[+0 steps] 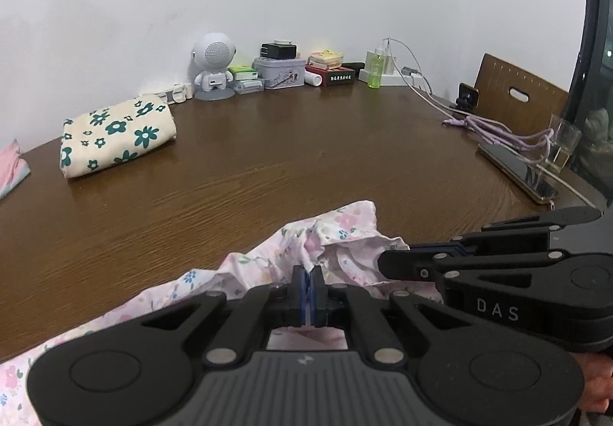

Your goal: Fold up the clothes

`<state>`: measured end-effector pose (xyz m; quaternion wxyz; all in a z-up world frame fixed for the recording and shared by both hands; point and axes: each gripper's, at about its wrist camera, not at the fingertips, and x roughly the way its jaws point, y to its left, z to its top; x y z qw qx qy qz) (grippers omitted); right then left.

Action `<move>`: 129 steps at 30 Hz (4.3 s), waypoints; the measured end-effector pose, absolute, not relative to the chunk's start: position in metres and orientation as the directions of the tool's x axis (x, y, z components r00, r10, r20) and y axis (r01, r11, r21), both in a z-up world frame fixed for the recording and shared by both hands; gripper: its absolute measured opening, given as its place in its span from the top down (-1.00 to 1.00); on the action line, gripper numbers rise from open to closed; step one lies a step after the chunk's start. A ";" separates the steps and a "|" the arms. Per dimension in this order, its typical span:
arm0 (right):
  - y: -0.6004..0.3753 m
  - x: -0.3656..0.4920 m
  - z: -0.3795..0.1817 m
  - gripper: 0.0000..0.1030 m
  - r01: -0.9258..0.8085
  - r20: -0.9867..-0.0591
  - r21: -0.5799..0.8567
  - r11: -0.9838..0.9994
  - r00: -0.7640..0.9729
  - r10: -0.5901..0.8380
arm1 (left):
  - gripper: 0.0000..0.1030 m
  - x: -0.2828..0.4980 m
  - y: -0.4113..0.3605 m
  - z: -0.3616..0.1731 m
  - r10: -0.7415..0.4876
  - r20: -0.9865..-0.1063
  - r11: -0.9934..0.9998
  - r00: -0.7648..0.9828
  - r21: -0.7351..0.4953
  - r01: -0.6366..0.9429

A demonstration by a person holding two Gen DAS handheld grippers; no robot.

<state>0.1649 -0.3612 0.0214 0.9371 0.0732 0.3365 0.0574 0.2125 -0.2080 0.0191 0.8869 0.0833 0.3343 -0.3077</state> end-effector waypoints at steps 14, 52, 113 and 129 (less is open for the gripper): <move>-0.373 0.158 0.029 0.78 -0.093 -0.603 0.230 0.969 0.768 0.217 | 0.98 0.209 -0.215 0.008 -0.466 -0.677 0.785 0.570 -0.019 0.619; -0.361 0.180 0.009 0.73 -0.041 -0.688 0.160 0.986 0.712 0.141 | 0.44 0.210 -0.191 0.047 -0.487 -0.661 0.840 0.571 -0.174 0.514; -0.375 0.178 0.008 0.71 -0.030 -0.617 0.204 0.979 0.772 0.152 | 0.89 0.242 -0.169 0.027 -0.430 -0.693 0.883 0.579 -0.189 0.430; -0.367 0.182 0.001 0.71 -0.032 -0.654 0.175 0.984 0.743 0.141 | 0.86 0.236 -0.187 0.007 -0.427 -0.721 0.862 0.546 -0.142 0.487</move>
